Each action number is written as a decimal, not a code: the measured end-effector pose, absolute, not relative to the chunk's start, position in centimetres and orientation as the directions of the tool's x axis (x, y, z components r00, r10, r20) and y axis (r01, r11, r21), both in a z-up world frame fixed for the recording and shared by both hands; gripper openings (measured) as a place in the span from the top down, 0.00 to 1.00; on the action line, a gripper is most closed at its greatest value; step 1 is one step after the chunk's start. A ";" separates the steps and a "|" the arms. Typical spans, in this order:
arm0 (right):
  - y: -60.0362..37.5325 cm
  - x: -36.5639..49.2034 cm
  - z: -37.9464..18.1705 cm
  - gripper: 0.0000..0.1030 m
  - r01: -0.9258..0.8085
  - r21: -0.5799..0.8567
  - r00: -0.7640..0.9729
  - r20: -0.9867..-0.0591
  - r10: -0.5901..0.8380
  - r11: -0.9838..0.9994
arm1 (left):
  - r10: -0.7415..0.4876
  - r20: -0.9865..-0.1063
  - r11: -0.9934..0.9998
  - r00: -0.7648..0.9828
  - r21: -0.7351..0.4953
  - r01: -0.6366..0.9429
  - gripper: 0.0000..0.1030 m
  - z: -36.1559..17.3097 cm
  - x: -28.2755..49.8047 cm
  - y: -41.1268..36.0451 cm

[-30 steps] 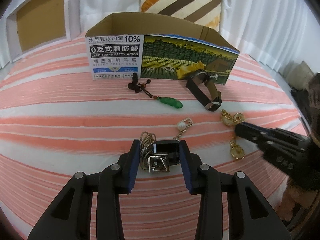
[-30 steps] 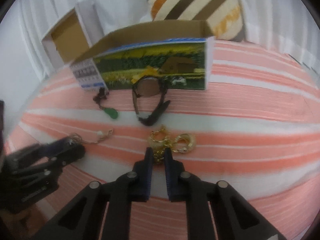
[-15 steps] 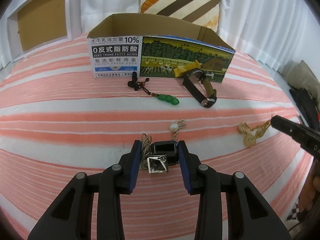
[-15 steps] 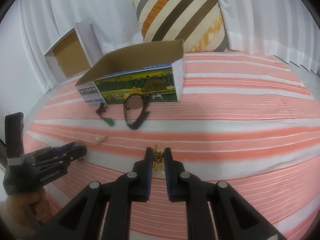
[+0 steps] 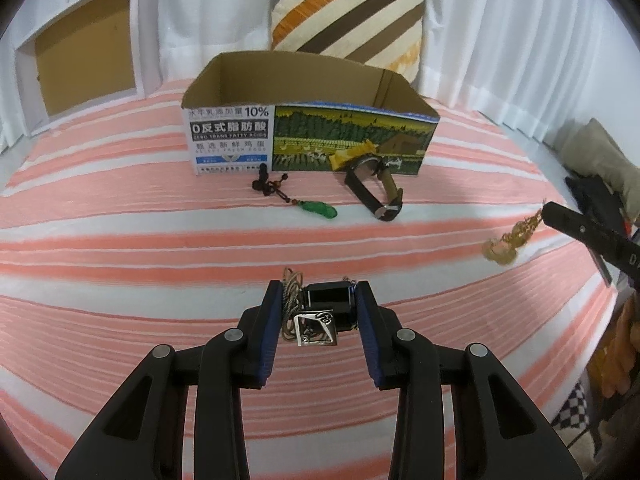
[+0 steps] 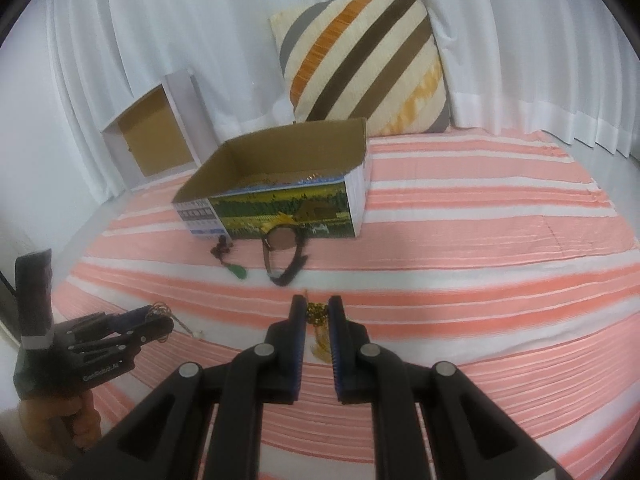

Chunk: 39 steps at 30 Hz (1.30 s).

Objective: Organize jewelry
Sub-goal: 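Carry the keychain into the box while the right tool carries the gold chain there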

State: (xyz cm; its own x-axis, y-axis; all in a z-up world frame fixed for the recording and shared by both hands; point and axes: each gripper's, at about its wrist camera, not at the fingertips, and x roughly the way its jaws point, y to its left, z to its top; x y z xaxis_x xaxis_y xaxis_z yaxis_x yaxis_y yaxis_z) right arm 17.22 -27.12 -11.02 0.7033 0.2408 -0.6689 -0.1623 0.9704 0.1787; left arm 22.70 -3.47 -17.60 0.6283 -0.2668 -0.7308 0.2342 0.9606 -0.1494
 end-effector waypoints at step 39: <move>-23.8 18.9 -3.9 0.89 -0.286 0.188 0.742 -0.577 0.341 0.940 | -0.353 -0.672 0.935 0.651 -0.221 0.279 0.65 -6.0 24.6 -0.1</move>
State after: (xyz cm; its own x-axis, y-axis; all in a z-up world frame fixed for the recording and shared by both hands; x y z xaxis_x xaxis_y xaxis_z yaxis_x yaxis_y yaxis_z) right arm 18.86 -23.80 -3.95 0.7423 0.3410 -0.5768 -0.2858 0.9397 0.1878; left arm 24.63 -0.06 -5.97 0.6506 -0.3529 -0.6724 0.2791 0.9346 -0.2206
